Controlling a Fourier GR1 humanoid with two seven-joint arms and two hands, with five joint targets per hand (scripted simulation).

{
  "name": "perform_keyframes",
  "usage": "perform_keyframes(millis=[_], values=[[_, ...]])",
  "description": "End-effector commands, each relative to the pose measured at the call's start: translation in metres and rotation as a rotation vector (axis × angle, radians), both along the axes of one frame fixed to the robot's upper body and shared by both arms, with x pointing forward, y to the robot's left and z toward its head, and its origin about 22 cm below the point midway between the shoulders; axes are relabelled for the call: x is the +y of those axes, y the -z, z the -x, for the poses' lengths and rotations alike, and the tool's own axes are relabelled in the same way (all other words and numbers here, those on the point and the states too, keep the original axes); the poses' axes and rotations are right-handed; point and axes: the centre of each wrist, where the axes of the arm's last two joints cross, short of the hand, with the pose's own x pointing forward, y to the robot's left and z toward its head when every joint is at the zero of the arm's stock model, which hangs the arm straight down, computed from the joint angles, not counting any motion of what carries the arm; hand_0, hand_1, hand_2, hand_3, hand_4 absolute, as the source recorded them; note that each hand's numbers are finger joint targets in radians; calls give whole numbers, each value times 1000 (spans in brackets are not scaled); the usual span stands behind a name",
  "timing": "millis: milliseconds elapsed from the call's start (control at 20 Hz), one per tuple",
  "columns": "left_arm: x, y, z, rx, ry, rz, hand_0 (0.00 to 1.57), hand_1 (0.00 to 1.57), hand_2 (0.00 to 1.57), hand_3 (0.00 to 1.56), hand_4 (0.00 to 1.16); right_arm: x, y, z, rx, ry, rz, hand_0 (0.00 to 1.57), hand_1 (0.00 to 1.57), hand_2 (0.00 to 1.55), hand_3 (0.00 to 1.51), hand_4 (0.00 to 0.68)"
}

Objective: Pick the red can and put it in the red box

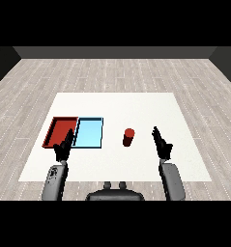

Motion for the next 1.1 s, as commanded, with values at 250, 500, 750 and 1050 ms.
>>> perform_keyframes(millis=[250,500,750,1050], values=[[1,3,5,-45,-14,-30,0,0,0,0,0,1,10,8,27,39,3,0,0,0,0,0],[-15,-16,-1,-441,0,48,0,0,0,0,0,12,-2,-4,-253,-66,-179,0,0,0,0,0],[-16,-5,-8,-437,-11,101,0,0,0,0,0,-11,0,-13,-270,-84,-162,0,0,0,0,0],[-2,-1,-2,-435,25,92,0,0,0,0,0,12,-9,2,-250,-64,-174,0,0,0,0,0]])
